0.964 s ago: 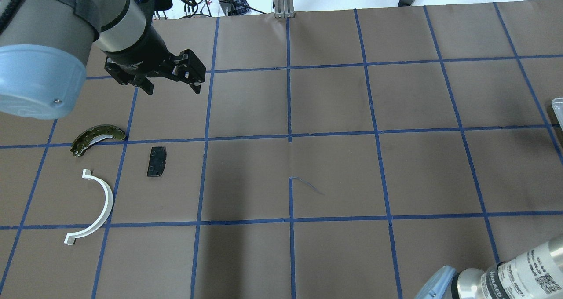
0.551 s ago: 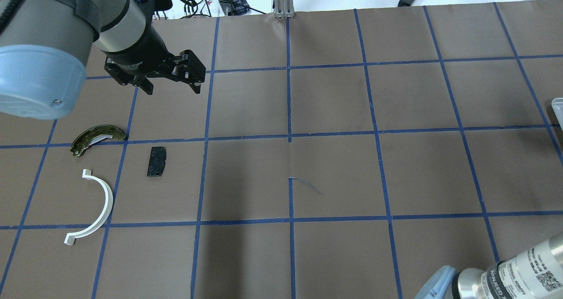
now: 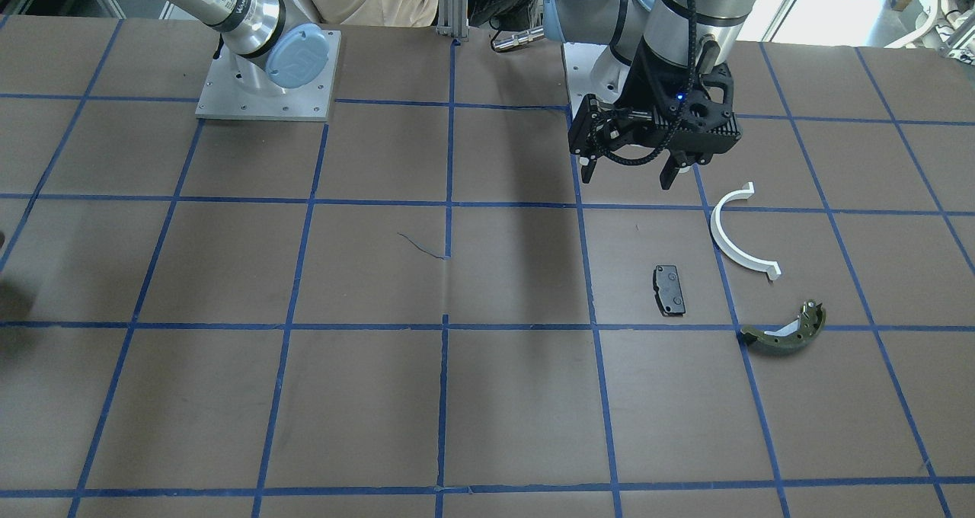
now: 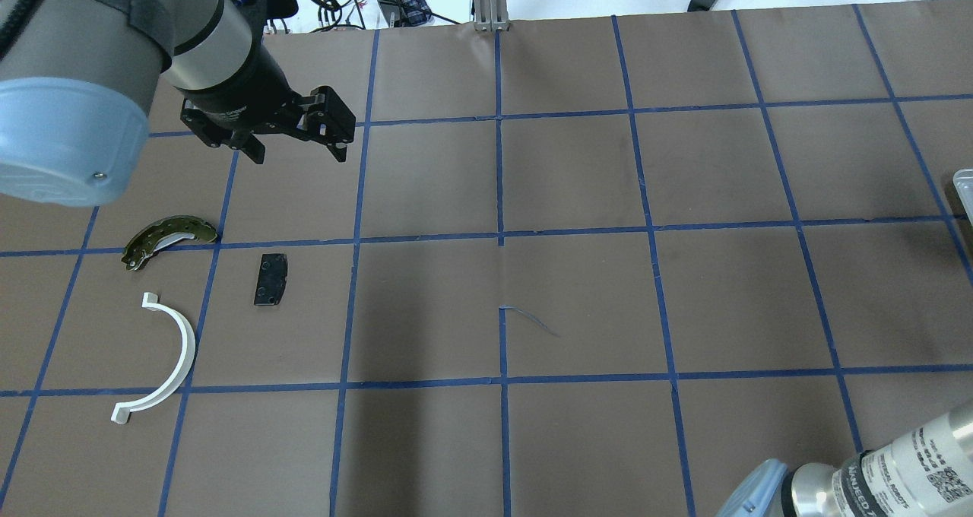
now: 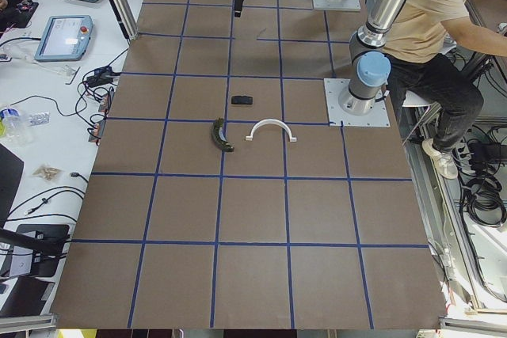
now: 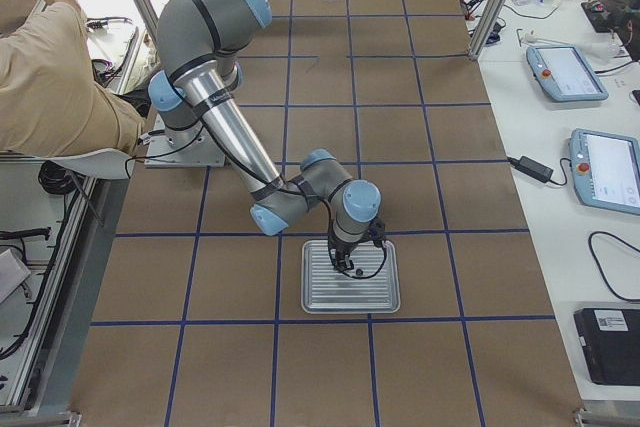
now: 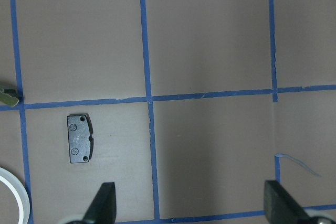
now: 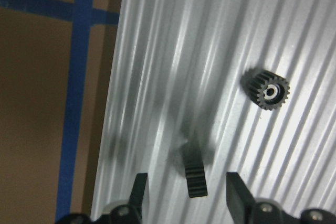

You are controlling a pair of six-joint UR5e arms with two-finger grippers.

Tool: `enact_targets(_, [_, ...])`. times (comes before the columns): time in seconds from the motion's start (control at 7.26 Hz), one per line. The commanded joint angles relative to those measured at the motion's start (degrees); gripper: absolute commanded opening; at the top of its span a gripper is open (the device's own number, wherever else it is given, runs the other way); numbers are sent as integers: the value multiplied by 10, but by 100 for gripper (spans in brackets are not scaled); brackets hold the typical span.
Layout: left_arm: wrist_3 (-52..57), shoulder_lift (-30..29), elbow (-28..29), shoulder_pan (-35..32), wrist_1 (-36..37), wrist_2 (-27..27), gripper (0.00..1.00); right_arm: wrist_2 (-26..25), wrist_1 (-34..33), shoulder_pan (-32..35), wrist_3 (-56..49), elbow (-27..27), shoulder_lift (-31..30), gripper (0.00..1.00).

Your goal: Place bearing gear from tray to pile

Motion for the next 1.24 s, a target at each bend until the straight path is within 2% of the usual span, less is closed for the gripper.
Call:
enact_targets(0.0, [0,0,0,0,0,1,100,0,0,0,2,-1,1,44])
enact_targets(0.41, [0,0,0,0,0,1,100,0,0,0,2,0,1,5])
enact_targets(0.55, [0,0,0,0,0,1,100,0,0,0,1,-2,1,0])
enact_targets(0.83, [0,0,1,0,-1,1,100,-3,5,0,0,-5,-6,0])
enact_targets(0.96, [-1,0,0,0,0,1,100,-25,12,1,0,-6,-16,0])
enact_targets(1.1, [0,0,1,0,0,1,100,-21,29,6,1,-6,-40,0])
